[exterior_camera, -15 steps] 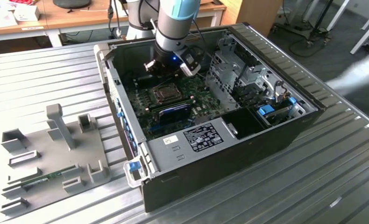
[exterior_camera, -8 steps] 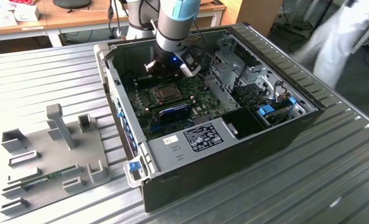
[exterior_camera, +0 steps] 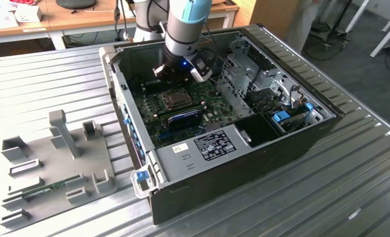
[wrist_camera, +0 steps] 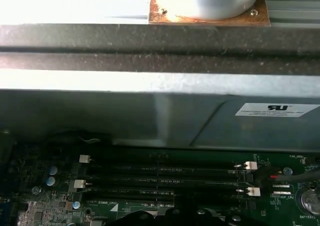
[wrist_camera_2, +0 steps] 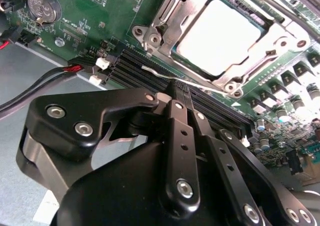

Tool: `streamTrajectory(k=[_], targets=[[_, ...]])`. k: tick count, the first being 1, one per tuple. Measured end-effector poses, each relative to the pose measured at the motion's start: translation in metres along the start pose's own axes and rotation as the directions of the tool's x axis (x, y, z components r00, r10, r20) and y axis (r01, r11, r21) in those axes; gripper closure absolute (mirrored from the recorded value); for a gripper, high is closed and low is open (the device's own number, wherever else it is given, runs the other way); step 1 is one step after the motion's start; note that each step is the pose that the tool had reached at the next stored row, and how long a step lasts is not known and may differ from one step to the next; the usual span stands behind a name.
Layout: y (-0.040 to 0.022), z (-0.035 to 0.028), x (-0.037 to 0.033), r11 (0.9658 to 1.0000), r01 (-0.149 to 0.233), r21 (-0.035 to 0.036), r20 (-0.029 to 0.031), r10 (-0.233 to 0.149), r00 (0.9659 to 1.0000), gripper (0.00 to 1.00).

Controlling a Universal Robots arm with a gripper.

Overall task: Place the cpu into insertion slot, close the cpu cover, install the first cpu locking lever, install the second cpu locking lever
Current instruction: 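Install the first cpu locking lever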

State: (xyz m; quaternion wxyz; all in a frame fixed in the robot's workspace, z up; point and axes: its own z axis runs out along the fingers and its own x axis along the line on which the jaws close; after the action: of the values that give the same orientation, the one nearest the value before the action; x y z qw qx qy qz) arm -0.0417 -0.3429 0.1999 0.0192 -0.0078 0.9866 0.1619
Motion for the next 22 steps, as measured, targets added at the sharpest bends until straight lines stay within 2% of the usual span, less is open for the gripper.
streamTrajectory(k=[13,22], targets=[[-0.0015,0.0044,-0.0008,1.0000,0.000,0.0001,0.0000,0.000,1.0000,0.90],[-0.0016,0.0048,-0.0011,1.0000,0.000,0.0012,0.0000,0.000,1.0000,0.90]])
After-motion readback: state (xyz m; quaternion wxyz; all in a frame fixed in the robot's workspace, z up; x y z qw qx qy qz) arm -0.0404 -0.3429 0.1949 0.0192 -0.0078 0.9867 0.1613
